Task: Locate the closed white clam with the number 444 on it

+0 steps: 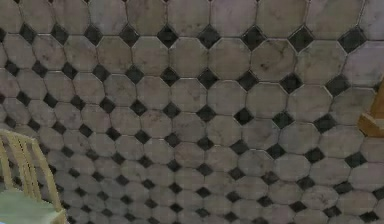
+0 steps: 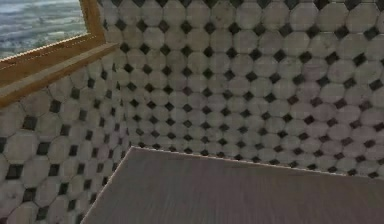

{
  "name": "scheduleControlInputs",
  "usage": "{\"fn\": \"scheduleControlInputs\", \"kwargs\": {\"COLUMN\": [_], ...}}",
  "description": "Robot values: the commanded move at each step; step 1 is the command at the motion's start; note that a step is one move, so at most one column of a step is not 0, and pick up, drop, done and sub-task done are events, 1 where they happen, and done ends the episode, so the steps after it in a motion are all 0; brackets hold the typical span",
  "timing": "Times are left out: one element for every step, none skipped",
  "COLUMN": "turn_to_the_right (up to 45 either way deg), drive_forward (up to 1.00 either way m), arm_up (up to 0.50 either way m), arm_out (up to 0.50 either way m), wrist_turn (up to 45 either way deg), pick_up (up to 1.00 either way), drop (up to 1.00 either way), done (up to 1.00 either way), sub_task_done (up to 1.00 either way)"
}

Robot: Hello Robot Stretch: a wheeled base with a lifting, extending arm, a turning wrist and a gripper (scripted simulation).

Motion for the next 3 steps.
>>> {"fn": "scheduleControlInputs", "kwargs": {"turn_to_the_right": [0.0, -45.0, -3.0], "drive_forward": [0.3, 0.0, 0.0], "arm_up": [0.0, 0.0, 0.0], "arm_out": [0.0, 0.0, 0.0], "wrist_turn": [0.0, 0.0, 0.0], "pick_up": [0.0, 0.0, 0.0], "drop": [0.0, 0.0, 0.0], "done": [0.0, 0.0, 0.0], "sub_task_done": [0.0, 0.0, 0.0]}}
